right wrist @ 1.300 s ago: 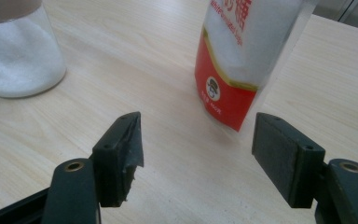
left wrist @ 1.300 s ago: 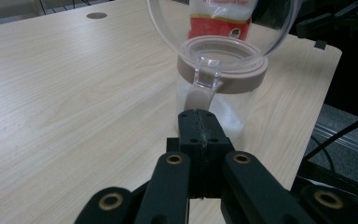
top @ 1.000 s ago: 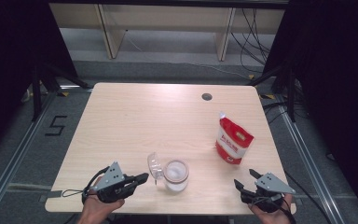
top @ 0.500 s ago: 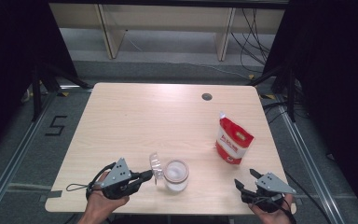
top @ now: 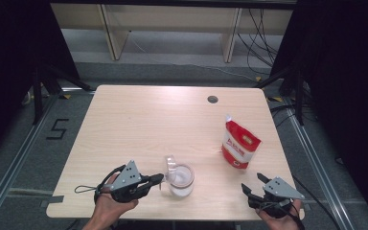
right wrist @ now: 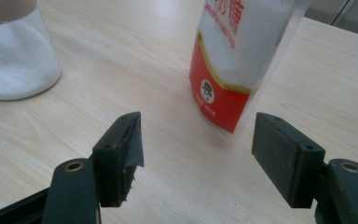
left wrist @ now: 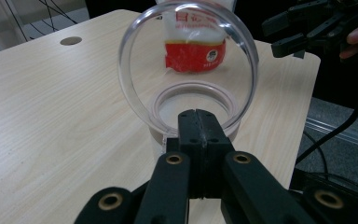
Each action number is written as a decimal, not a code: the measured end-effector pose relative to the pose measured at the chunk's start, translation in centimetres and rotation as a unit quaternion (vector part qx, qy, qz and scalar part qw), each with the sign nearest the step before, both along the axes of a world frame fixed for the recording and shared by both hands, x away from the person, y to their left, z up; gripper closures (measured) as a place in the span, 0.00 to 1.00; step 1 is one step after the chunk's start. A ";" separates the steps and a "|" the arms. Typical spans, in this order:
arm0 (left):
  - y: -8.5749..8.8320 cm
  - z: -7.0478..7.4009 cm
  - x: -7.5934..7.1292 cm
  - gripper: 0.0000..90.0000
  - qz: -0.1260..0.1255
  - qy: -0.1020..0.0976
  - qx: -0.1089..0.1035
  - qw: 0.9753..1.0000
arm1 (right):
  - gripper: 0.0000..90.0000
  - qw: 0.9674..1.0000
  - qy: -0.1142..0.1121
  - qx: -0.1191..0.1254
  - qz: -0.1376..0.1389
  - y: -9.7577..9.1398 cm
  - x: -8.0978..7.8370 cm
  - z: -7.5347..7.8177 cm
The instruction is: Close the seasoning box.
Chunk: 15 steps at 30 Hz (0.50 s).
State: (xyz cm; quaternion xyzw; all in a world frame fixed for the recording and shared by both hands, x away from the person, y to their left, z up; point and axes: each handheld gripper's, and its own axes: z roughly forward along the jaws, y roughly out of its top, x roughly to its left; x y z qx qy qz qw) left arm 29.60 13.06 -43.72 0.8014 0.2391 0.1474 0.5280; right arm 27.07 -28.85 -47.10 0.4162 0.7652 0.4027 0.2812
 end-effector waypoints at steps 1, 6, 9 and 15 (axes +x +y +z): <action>0.0 0.0 0.1 0.99 -0.003 0.001 0.000 1.000 | 0.38 1.000 0.000 0.000 0.000 0.0 0.0 0.0; 0.5 -0.3 0.1 0.98 0.003 0.006 -0.011 1.000 | 0.38 1.000 -0.008 -0.001 -0.005 -0.1 -0.1 0.0; 0.9 -0.3 0.0 0.90 -0.001 -0.002 -0.004 1.000 | 0.38 1.000 0.003 0.006 -0.004 0.0 -0.2 0.1; 1.4 -0.9 -0.4 0.66 -0.001 0.005 -0.012 1.000 | 0.38 1.000 -0.005 0.008 0.011 0.1 0.0 0.0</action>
